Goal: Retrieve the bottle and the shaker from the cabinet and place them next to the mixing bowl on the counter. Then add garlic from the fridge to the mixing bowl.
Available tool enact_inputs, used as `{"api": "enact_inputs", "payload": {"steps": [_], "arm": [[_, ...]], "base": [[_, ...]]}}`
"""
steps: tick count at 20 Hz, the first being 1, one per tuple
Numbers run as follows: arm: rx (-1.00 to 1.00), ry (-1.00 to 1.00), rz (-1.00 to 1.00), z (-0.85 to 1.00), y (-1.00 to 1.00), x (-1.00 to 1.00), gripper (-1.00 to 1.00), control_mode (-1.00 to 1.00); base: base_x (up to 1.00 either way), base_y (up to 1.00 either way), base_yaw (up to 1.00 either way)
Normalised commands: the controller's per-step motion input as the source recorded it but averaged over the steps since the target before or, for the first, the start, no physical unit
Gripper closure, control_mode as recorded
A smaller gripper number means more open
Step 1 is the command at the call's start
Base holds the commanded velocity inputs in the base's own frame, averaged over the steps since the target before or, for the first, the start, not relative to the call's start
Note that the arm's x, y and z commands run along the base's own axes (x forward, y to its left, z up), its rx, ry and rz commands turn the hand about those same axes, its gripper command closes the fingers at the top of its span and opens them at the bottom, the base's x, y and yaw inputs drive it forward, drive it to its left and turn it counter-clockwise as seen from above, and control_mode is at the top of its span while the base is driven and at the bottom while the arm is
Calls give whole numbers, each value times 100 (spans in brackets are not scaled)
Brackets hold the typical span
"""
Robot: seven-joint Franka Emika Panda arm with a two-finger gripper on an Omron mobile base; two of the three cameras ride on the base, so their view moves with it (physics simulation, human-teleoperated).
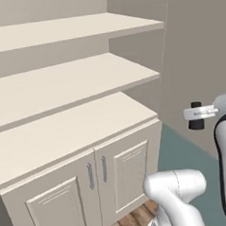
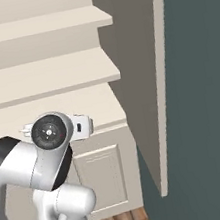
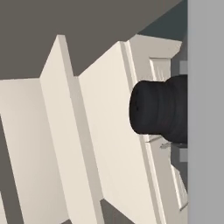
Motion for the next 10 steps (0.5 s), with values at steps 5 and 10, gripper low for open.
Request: {"api": "enact_inputs", "payload": {"steps": [5,10], "arm": [[0,0,0,0,0,0,100,100],[0,0,0,0,0,0,100,100]], "base": [[-100,-33,-20],[-100,-8,-14]]}}
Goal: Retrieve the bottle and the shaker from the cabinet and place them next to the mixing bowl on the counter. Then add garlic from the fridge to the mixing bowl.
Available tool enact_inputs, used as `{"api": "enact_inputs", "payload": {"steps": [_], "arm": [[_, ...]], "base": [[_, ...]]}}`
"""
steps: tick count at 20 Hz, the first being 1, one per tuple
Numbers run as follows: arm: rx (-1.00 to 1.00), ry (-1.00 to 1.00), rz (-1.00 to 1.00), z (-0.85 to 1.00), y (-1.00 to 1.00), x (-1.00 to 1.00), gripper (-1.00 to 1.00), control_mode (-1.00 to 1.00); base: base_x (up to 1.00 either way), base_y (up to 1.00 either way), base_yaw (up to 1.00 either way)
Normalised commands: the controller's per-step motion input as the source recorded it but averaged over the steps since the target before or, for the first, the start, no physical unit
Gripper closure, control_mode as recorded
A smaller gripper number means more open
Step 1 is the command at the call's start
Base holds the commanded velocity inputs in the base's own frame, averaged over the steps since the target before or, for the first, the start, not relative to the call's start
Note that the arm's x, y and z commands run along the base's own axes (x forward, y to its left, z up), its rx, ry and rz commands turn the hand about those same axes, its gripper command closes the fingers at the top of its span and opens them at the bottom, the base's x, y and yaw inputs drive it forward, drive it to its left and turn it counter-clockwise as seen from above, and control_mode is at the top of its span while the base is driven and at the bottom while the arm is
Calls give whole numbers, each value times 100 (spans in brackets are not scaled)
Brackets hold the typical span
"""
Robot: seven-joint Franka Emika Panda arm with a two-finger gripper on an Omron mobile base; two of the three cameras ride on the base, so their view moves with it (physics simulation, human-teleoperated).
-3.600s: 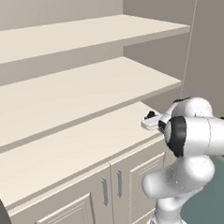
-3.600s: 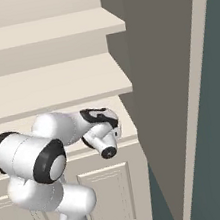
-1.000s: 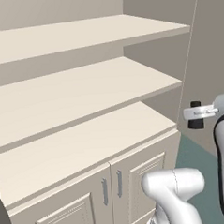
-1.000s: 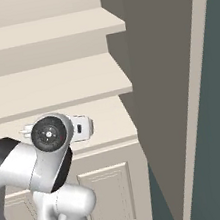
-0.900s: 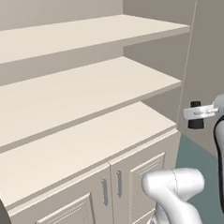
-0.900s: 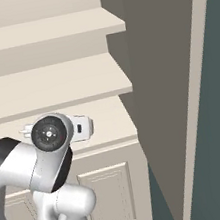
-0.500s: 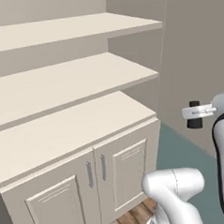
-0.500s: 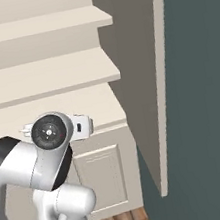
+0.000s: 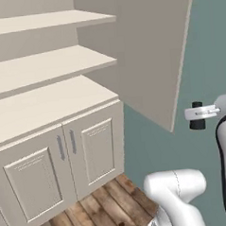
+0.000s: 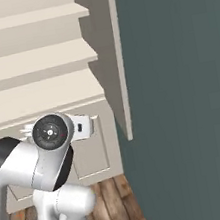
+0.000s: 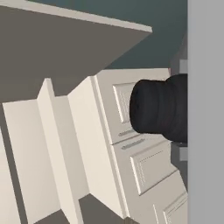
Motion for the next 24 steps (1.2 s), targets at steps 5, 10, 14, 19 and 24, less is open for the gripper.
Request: {"api": "enact_inputs", "payload": {"steps": [5,10,14,19,24], "arm": [[0,0,0,0,0,0,100,100],[0,0,0,0,0,0,100,100],[0,0,0,0,0,0,100,100],[0,0,0,0,0,0,100,100],[0,0,0,0,0,0,100,100]], "base": [[-83,23,-25],[-86,42,-34],[-79,74,-4],[-77,93,33],[-68,98,36]]}}
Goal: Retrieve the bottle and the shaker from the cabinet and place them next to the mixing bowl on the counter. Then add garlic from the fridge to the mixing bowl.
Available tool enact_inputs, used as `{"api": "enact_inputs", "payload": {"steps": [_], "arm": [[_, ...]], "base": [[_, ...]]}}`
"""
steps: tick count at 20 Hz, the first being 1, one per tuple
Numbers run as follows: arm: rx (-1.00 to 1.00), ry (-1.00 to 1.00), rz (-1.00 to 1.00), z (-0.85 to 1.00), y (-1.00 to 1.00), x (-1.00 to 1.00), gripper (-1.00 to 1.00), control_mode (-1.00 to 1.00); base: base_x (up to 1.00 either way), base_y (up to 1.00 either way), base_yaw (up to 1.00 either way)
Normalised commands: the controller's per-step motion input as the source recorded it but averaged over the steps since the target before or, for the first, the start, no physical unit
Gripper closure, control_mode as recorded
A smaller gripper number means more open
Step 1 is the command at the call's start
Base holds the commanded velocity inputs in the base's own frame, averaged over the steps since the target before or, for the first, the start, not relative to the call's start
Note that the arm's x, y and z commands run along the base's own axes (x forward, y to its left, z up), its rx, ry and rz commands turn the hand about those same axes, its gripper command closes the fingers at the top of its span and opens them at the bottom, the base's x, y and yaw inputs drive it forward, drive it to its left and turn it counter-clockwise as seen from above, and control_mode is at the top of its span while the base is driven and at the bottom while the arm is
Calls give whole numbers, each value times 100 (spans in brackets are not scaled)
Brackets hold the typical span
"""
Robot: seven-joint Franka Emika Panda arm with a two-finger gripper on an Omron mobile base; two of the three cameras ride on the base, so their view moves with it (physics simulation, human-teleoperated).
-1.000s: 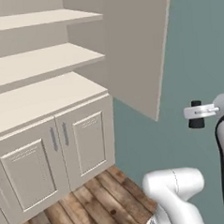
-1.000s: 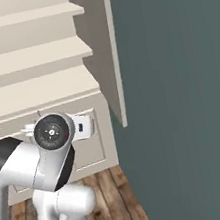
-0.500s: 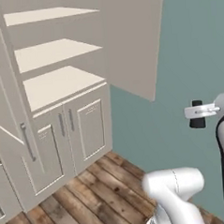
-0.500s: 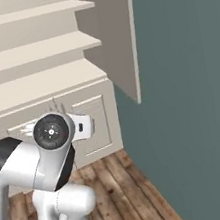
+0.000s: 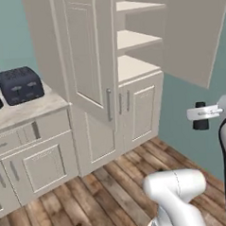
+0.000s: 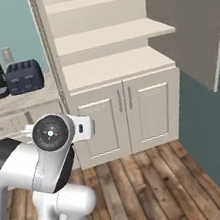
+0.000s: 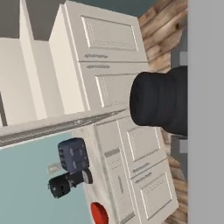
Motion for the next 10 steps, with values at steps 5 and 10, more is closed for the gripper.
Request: {"api": "enact_inputs", "payload": {"steps": [5,10], "arm": [[0,0,0,0,0,0,100,100],[0,0,0,0,0,0,100,100]], "base": [[-33,88,44],[-4,83,44]]}}
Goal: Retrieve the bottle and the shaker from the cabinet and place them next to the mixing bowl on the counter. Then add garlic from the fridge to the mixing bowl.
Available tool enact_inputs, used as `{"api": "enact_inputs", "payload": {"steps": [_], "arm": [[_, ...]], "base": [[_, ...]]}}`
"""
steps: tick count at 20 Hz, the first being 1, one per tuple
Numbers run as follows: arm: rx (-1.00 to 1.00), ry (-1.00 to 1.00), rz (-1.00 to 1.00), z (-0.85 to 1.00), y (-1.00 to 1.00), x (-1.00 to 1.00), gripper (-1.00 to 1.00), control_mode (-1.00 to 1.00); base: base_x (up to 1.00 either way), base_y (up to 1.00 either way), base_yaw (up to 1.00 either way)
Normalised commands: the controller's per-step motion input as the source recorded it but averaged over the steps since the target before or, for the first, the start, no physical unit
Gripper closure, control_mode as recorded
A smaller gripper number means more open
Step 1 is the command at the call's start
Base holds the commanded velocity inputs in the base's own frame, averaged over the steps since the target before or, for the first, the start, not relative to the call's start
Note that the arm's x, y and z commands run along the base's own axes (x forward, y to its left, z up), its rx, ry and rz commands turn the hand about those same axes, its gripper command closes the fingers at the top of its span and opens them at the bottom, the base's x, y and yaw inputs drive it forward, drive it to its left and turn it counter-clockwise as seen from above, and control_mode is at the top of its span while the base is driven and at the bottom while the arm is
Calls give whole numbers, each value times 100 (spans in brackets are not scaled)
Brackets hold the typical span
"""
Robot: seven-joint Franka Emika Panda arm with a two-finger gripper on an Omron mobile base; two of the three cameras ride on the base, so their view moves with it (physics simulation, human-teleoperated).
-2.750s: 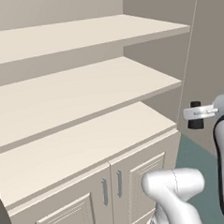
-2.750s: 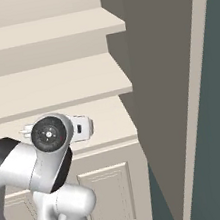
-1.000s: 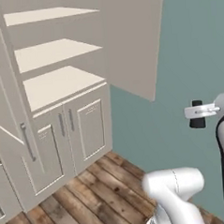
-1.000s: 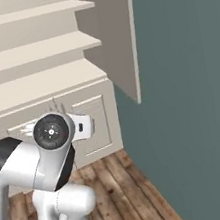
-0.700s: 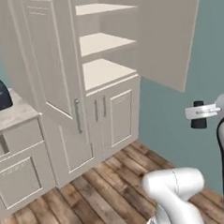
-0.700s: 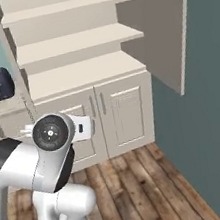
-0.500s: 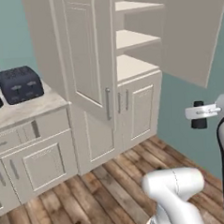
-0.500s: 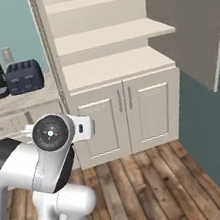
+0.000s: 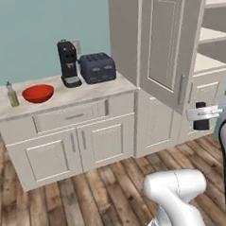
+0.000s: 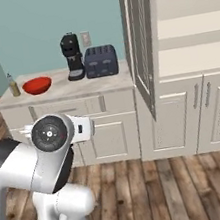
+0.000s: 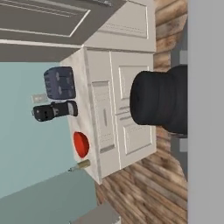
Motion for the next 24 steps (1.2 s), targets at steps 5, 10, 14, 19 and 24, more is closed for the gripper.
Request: {"api": "enact_inputs", "payload": {"steps": [5,10,14,19,24], "arm": [[0,0,0,0,0,0,100,100],[0,0,0,0,0,0,100,100],[0,0,0,0,0,0,100,100],[0,0,0,0,0,0,100,100],[0,0,0,0,0,0,100,100]], "base": [[79,56,17],[100,33,-9],[98,73,-20],[86,100,-1],[48,78,6]]}}
